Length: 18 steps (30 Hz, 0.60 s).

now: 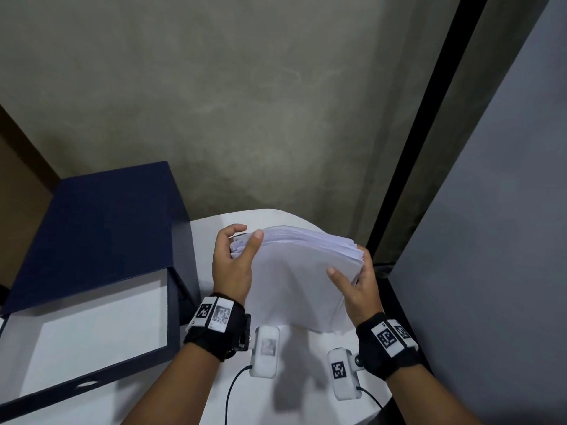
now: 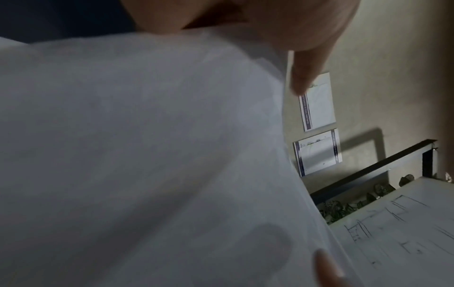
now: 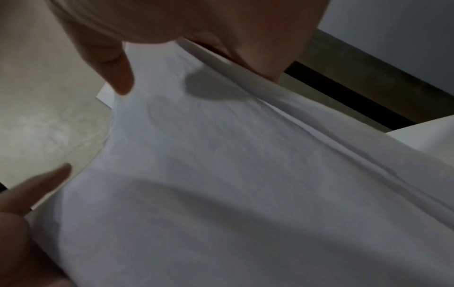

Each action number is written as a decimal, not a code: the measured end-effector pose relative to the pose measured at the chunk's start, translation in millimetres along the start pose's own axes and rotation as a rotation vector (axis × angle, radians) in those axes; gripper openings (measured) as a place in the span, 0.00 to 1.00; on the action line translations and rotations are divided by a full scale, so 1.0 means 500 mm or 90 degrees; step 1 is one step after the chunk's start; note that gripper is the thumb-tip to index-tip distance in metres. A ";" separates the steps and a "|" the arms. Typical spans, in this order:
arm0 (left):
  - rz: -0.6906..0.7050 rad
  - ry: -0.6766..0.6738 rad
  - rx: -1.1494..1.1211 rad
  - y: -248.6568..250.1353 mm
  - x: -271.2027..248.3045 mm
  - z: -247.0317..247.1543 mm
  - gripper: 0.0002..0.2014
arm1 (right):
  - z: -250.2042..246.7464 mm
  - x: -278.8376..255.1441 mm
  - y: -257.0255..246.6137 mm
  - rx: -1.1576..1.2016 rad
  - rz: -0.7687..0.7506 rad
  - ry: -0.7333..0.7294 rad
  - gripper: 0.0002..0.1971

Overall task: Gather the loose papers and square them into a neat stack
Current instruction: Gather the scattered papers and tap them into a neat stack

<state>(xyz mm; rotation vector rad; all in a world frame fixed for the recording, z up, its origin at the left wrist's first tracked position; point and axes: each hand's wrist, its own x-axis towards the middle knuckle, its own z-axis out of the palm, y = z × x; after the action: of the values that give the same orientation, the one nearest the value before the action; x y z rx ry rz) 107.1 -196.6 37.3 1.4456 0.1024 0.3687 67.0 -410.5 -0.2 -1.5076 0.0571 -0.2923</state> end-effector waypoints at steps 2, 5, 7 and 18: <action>0.009 0.020 0.016 -0.002 0.006 0.001 0.14 | 0.008 0.000 -0.012 0.003 -0.007 0.036 0.33; 0.017 0.021 0.009 -0.009 0.009 -0.007 0.08 | 0.018 0.006 -0.032 0.010 -0.014 0.082 0.26; 0.028 0.011 0.001 -0.004 0.005 -0.006 0.07 | 0.022 0.011 -0.040 0.011 -0.012 0.104 0.22; 0.034 0.010 -0.020 -0.001 0.008 -0.009 0.08 | 0.028 0.024 -0.053 -0.037 -0.023 0.175 0.18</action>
<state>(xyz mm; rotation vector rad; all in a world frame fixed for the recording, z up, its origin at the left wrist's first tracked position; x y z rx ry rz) 109.4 -191.1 36.9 1.4174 0.0704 0.4240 77.5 -400.7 28.7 -1.5188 0.2583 -0.5300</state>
